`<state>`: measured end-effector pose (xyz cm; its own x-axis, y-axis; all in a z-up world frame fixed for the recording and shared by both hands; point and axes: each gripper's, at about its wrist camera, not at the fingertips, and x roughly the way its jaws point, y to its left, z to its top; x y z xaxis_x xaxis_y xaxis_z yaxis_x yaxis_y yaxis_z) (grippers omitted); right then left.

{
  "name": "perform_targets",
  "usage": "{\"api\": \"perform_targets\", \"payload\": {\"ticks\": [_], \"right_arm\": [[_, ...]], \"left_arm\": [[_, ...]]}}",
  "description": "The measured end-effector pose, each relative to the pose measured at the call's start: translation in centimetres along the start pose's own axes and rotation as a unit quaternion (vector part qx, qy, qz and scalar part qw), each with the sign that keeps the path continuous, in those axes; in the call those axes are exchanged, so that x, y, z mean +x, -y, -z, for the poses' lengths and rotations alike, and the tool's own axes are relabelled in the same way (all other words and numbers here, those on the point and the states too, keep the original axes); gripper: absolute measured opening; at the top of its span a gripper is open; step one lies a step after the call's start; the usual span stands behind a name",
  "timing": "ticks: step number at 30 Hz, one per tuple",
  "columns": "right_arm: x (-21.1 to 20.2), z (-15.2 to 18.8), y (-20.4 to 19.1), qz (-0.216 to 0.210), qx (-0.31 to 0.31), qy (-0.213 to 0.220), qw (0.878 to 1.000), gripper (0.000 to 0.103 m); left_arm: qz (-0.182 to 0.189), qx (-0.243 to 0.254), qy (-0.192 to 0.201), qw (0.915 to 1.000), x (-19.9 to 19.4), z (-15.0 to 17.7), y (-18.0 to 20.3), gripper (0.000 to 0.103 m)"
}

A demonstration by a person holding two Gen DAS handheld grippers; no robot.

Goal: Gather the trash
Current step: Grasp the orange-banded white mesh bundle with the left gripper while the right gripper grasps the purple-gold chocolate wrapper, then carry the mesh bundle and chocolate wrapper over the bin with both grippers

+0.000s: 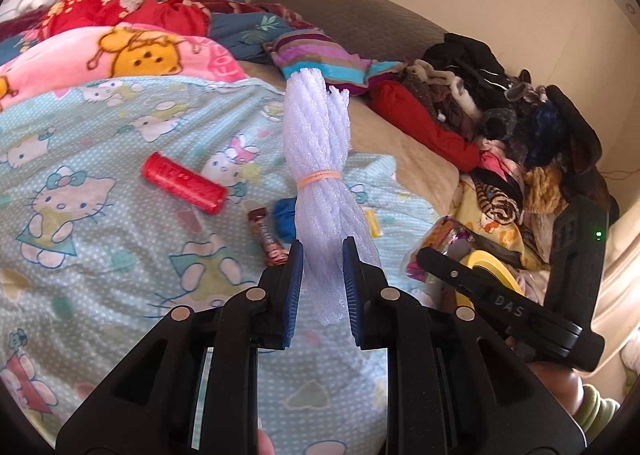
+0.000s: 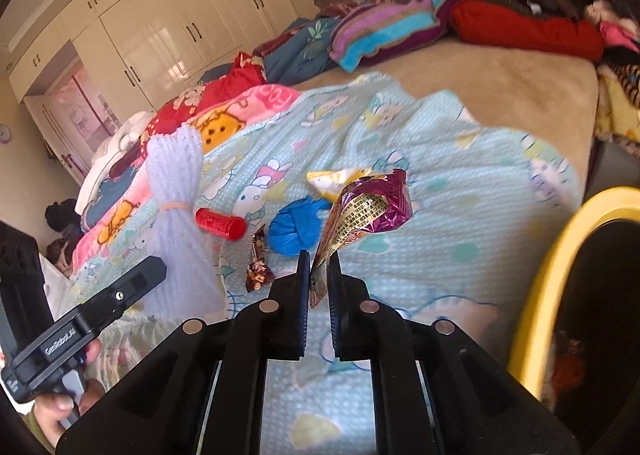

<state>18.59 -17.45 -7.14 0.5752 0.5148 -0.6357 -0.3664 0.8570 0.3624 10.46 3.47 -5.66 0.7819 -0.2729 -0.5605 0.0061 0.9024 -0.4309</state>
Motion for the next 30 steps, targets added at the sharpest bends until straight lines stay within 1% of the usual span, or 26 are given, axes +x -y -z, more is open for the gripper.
{"api": "perform_targets", "payload": {"ticks": [4, 15, 26, 30], "right_arm": [[-1.7, 0.1, 0.7, 0.014, -0.003, 0.009, 1.0, 0.009], [-5.5, 0.2, 3.4, 0.04, 0.013, 0.022, 0.999, 0.009], [-8.6, 0.3, 6.9, 0.067, 0.017, 0.007, 0.998, 0.009], [-9.7, 0.1, 7.5, 0.079, 0.009, 0.007, 0.997, 0.009]], "left_arm": [[0.009, 0.013, 0.001, 0.9999, -0.1, 0.0, 1.4, 0.015], [0.03, 0.04, 0.005, 0.9988, -0.7, 0.2, 4.5, 0.015], [0.048, 0.06, 0.001, 0.997, -0.7, 0.8, 6.9, 0.015], [0.054, 0.069, 0.0, 0.9961, -0.6, 1.0, 7.9, 0.014]]}}
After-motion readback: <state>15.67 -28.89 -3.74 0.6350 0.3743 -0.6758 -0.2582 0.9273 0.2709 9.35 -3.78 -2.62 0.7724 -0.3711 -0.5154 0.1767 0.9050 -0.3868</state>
